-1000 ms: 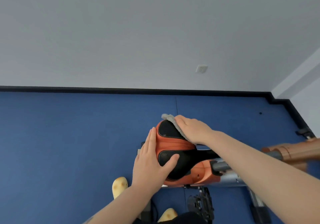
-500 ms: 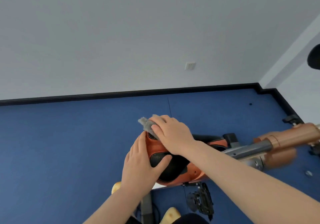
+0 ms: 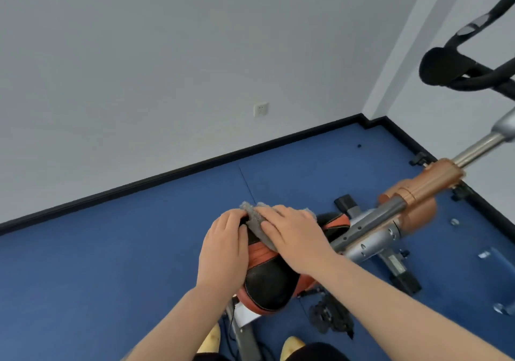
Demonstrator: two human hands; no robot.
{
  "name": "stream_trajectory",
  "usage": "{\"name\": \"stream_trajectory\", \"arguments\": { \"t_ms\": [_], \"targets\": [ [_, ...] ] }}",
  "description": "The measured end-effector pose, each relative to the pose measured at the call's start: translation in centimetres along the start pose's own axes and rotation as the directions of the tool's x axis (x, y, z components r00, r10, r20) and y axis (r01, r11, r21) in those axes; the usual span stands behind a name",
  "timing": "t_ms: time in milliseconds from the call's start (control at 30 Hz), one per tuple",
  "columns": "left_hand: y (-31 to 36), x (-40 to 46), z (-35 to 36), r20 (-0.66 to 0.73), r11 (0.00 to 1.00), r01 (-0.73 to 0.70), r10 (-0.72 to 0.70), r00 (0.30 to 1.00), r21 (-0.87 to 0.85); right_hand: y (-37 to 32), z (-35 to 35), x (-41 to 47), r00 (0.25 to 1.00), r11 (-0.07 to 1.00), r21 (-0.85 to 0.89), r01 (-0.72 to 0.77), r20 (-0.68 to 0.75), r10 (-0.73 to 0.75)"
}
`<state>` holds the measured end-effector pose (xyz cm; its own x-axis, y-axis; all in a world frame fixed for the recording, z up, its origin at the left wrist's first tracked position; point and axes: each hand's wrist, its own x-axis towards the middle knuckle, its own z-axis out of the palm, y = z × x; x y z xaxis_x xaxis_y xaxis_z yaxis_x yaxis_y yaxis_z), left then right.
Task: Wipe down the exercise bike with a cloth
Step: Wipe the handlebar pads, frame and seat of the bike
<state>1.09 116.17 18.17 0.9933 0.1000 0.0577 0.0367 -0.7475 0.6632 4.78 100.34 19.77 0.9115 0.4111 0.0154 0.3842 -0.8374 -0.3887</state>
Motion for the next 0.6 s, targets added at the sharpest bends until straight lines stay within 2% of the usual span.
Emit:
{"name": "stream_trajectory", "arguments": {
  "t_ms": [67,133,200,300,367,400,467,567,600],
  "targets": [
    [-0.6,0.4,-0.3,0.040,0.997,-0.062,0.061,0.997,0.036,2.4,-1.3,0.4,0.990,0.984,-0.114,-0.135,0.022,0.138],
    [-1.0,1.0,-0.5,0.074,0.992,-0.115,0.111,0.991,0.056,3.2,-1.4,0.6,0.972,0.925,-0.299,-0.234,-0.043,0.231],
    [-0.8,1.7,-0.4,0.137,0.985,-0.167,0.159,0.978,0.052,1.1,0.2,0.1,0.961,0.923,-0.270,-0.273,-0.105,0.254],
    [-0.3,3.3,-0.7,0.218,0.979,-0.203,0.195,0.956,0.017,-1.3,1.5,-2.1,0.971,0.978,-0.056,-0.199,-0.145,0.189],
    [-0.3,4.5,-0.9,0.273,0.963,-0.270,0.252,0.928,0.029,0.9,0.1,-2.1,0.973,0.971,-0.086,-0.221,-0.083,0.214],
    [-0.2,4.9,-0.9,0.308,0.950,-0.311,0.285,0.908,0.038,2.4,-0.4,-1.6,0.958,0.952,-0.123,-0.281,-0.089,0.271],
    [-0.1,5.3,-0.8,0.353,0.934,-0.357,0.323,0.878,0.034,4.3,-0.9,-0.7,0.885,0.875,-0.153,-0.459,-0.159,0.437],
    [-0.4,5.0,-0.5,0.319,0.933,-0.360,0.340,0.885,0.004,2.0,1.0,-0.6,0.716,0.753,0.021,-0.657,-0.295,0.633],
    [-0.5,4.9,-0.3,0.301,0.934,-0.358,0.343,0.890,-0.007,0.4,2.1,-1.2,0.692,0.740,0.039,-0.671,-0.325,0.644]
  ]
}}
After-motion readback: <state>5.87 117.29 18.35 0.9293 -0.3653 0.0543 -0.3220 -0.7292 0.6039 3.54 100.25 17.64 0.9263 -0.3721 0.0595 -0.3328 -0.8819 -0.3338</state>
